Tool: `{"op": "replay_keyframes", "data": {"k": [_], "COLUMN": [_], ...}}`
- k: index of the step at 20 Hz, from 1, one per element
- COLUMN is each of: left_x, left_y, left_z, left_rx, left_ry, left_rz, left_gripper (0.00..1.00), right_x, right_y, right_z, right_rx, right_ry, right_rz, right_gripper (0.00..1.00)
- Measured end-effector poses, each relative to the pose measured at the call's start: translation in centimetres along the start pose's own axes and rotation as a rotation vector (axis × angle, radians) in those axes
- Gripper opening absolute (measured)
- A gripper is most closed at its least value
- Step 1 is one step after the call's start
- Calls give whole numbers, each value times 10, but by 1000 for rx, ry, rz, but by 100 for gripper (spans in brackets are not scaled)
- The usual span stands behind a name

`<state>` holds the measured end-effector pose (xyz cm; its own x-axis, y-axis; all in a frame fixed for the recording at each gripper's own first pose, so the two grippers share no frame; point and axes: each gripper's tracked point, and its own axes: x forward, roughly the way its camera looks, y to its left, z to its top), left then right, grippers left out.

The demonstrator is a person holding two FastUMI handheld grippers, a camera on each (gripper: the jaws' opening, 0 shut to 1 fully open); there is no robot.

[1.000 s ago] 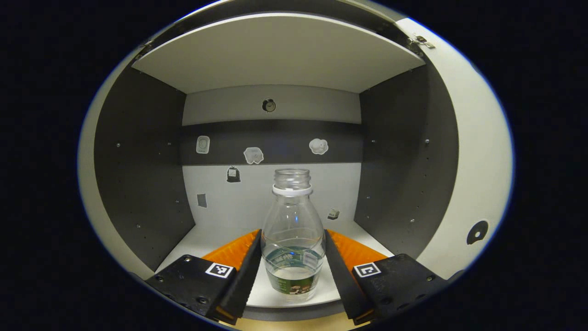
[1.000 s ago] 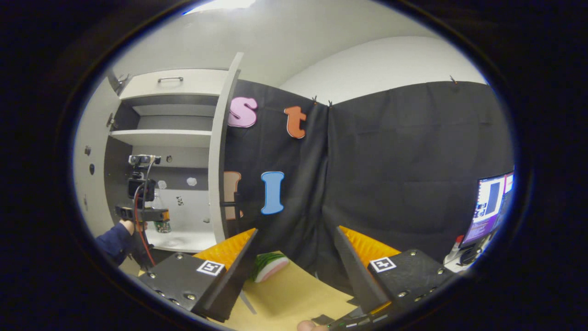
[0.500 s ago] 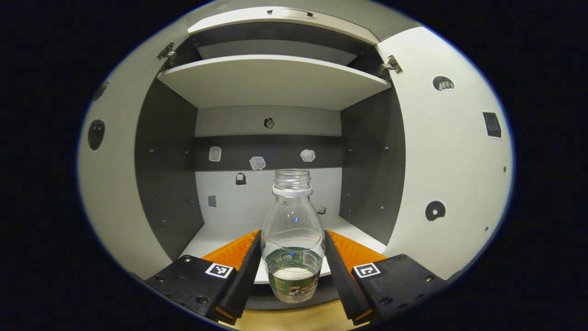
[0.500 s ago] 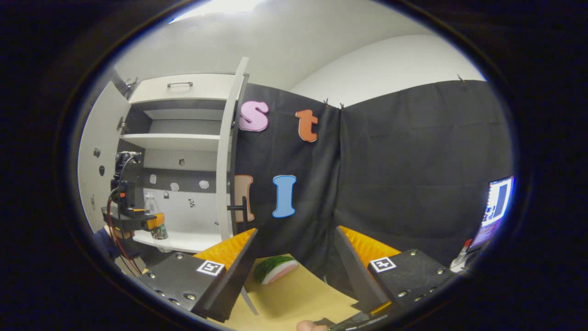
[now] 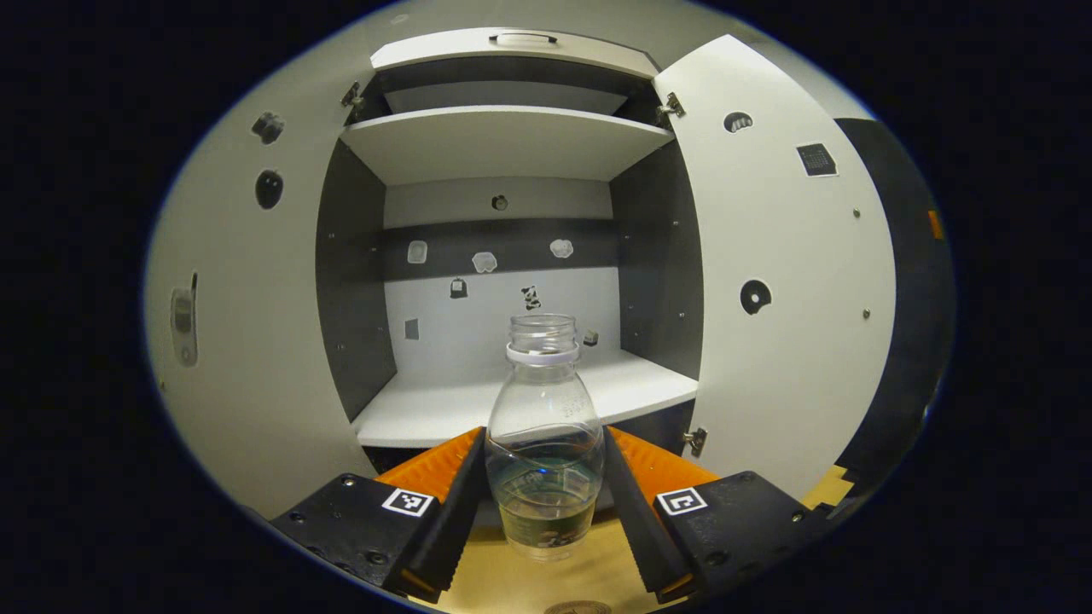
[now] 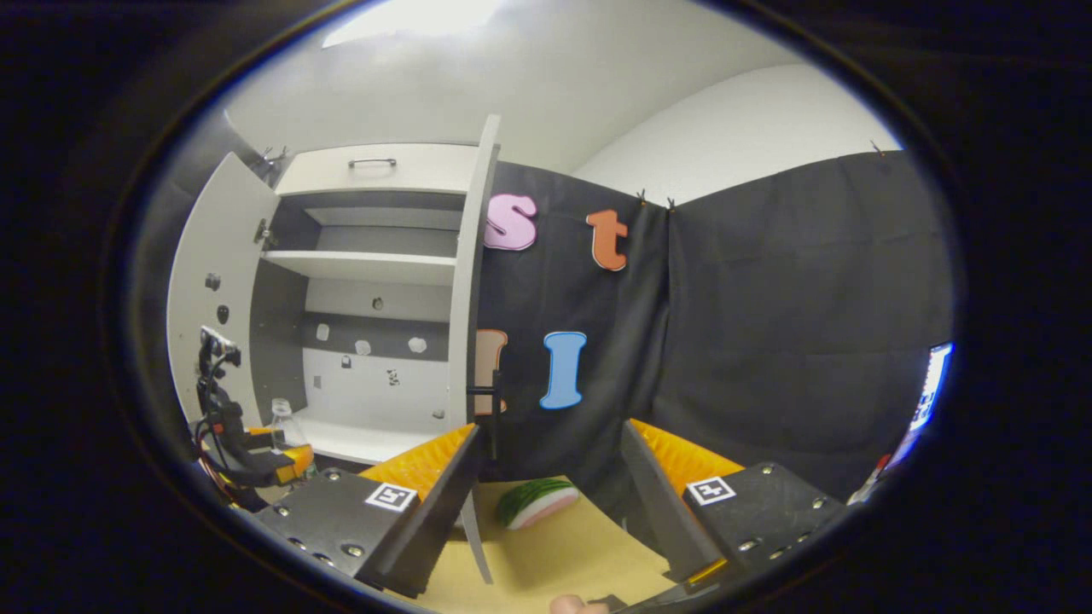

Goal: Grasp the bottle in the cabinet with the left hand and place it on the coaster, then close the right door with the right hand and the left door with the left hand.

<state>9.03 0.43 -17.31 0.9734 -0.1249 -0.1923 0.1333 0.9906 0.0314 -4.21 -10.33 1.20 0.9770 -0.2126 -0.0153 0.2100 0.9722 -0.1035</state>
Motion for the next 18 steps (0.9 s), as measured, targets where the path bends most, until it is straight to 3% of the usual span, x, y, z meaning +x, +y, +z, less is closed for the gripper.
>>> {"op": "replay_keyframes", "data": {"k": [5, 10, 13, 17, 18], "left_x": [-21, -36, -40, -42, -43], "left_y": [-16, -19, -9, 1, 2], "left_z": [-48, -113, -152, -200, -209], "left_rx": [-52, -184, -253, -266, -267], "left_ry": [-4, 91, 153, 246, 265], "left_rz": [-84, -139, -119, -88, -84], "left_gripper": [80, 81, 81, 81, 81], "right_x": [0, -5, -5, -7, -7], "right_y": [4, -2, -7, -7, -7], "right_z": [6, 2, 4, 5, 3], "right_rx": [-14, -21, -17, -6, -11], "right_ry": [-19, -12, -16, -20, -16], "right_rz": [24, 15, 1, -2, -3], "right_gripper": [99, 99, 99, 99, 95]}}
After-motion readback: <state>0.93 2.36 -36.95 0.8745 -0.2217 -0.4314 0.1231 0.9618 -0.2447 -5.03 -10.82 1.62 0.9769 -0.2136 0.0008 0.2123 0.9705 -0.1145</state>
